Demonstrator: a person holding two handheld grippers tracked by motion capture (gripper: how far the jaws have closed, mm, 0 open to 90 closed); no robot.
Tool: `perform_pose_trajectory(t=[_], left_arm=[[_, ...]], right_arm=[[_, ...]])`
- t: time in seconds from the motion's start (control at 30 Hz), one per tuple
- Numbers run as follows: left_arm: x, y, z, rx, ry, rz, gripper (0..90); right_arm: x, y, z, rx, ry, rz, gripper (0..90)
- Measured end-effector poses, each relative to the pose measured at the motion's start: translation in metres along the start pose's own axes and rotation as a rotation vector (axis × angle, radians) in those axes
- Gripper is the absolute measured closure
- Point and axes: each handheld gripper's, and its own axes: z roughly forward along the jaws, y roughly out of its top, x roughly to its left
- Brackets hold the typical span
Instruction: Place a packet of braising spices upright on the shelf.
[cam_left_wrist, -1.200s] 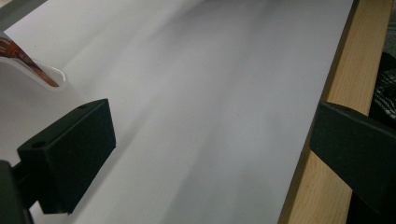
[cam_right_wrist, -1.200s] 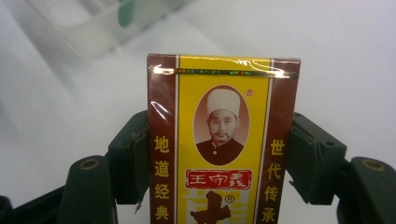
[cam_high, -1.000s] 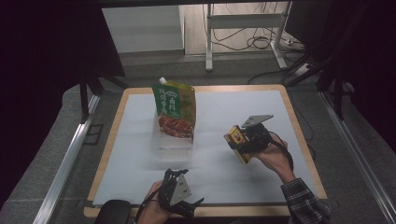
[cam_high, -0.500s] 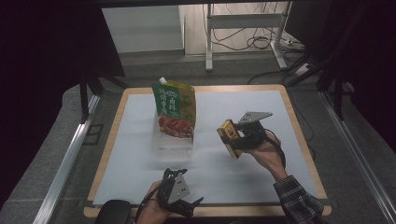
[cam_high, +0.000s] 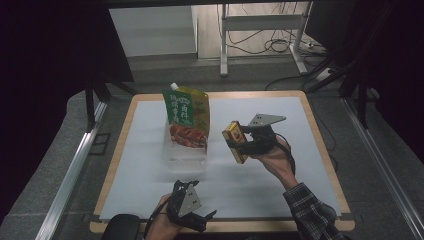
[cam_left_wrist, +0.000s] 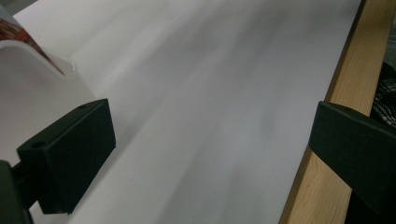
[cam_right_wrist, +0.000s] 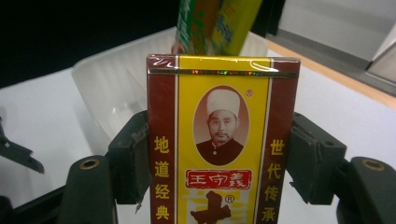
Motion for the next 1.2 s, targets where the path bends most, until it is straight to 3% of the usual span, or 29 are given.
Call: perform_pose_trajectory(t=[0.63,1.2], left_arm=[[-0.006,-0.007,-0.013,-0.005,0.009,-0.029,0.2],[-0.007,-0.007,-0.013,-0.002,0.009,-0.017,0.2]], right_arm=[[0.016,0.018,0.032,-0.078,0.076,-0.015,32.0],[0.034,0.031,0.064,-0.111,0.134,-0.017,32.0]])
